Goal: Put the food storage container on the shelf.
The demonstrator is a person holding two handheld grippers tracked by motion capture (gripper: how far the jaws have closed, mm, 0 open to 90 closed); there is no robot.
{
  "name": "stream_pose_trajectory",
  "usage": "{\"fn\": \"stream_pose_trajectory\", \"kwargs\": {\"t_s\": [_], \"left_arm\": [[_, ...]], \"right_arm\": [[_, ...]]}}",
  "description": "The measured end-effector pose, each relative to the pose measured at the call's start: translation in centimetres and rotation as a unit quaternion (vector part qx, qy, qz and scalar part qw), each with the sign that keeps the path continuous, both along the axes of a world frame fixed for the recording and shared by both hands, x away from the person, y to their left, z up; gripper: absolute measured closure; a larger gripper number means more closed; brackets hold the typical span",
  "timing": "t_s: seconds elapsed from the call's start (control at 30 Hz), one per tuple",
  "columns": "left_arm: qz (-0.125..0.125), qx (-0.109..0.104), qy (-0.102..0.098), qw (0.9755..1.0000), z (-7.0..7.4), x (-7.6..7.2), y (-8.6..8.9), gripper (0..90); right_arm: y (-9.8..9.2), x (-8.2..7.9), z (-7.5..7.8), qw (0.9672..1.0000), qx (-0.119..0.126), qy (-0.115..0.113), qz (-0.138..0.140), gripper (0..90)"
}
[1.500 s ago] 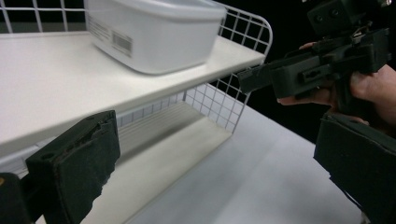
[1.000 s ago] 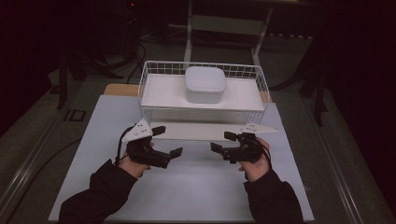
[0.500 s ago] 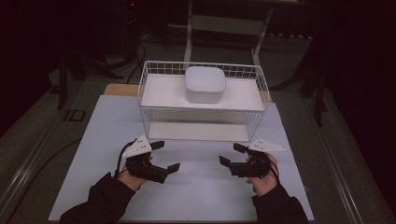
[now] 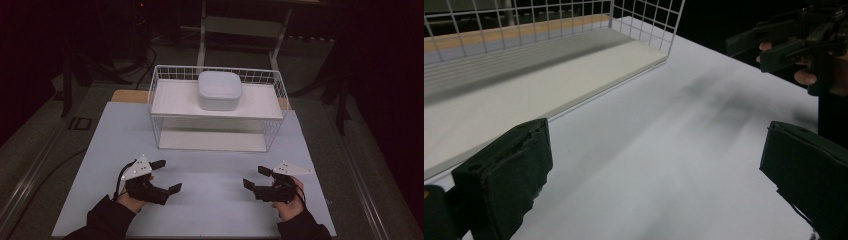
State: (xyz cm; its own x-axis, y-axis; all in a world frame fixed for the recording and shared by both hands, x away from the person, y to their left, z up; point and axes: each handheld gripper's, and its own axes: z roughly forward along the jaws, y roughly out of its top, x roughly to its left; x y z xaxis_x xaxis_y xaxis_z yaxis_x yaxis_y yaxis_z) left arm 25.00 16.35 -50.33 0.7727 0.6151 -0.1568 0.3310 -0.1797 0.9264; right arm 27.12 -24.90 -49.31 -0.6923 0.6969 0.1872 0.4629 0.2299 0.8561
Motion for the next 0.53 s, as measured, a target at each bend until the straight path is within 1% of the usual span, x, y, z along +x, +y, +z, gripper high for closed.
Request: {"fn": "stream_pose_trajectory", "kwargs": {"t_s": [0.1, 0.13, 0.27, 0.3, 0.4, 0.53], "left_arm": [[0.004, 0.003, 0.0, 1.0, -0.21, -0.1, 0.27, 0.2], [0.005, 0.001, 0.002, 1.0, -0.26, -0.11, 0.29, 0.2], [0.007, 0.002, -0.004, 1.0, -0.31, -0.07, 0.41, 0.2], [0.007, -0.001, -0.005, 1.0, -0.29, -0.08, 0.43, 0.2], [0.01, 0.0, -0.01, 0.9999, -0.19, -0.06, 0.54, 0.2], [0.013, -0.002, -0.009, 0.9999, -0.19, 0.01, 0.6, 0.2]], "right_arm": [[-0.42, 0.12, -0.44, 1.0, -0.004, 0.005, -0.006, 18.4], [-0.53, 0.16, -0.52, 0.9999, -0.004, 0.004, -0.009, 18.5], [-0.85, 0.21, -0.5, 0.9998, 0.0, -0.001, -0.018, 19.3], [-0.91, 0.22, -0.48, 0.9998, -0.001, -0.002, -0.019, 19.3], [-0.97, 0.21, -0.48, 0.9998, 0.0, -0.005, -0.021, 19.4], [-1.03, 0.32, -0.64, 0.9997, -0.003, -0.004, -0.022, 19.5]]}}
